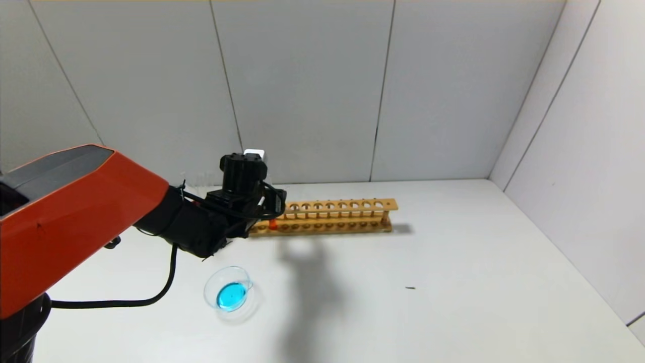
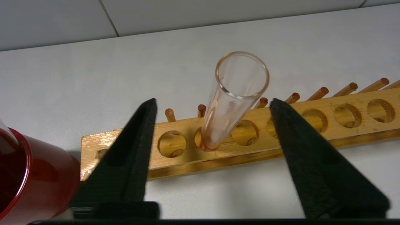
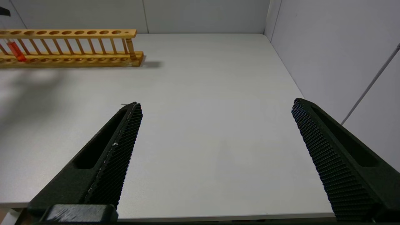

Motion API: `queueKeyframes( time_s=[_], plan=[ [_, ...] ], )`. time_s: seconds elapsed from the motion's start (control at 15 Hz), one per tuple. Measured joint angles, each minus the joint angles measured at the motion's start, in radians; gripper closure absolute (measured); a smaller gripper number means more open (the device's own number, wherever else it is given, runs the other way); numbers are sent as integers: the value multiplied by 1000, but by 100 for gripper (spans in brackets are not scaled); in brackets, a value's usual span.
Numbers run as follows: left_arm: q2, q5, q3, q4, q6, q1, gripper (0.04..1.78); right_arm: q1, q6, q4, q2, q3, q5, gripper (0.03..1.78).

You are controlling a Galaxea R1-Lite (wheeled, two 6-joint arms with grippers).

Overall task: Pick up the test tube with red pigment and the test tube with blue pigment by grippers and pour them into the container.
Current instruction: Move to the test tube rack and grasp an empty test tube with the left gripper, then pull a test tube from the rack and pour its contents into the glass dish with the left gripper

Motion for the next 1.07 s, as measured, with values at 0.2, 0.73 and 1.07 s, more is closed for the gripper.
queueKeyframes(
  time_s=[0.2, 0.73, 1.07],
  plan=[
    [2, 0, -8, 4, 1, 0, 119, 0, 0, 0, 0, 0, 0, 6],
    [-27, 2, -40, 16, 58, -1, 151, 0, 0, 0, 0, 0, 0, 6],
    [-89, 2, -100, 102, 76, -1, 151, 0, 0, 0, 0, 0, 0, 6]
  ],
)
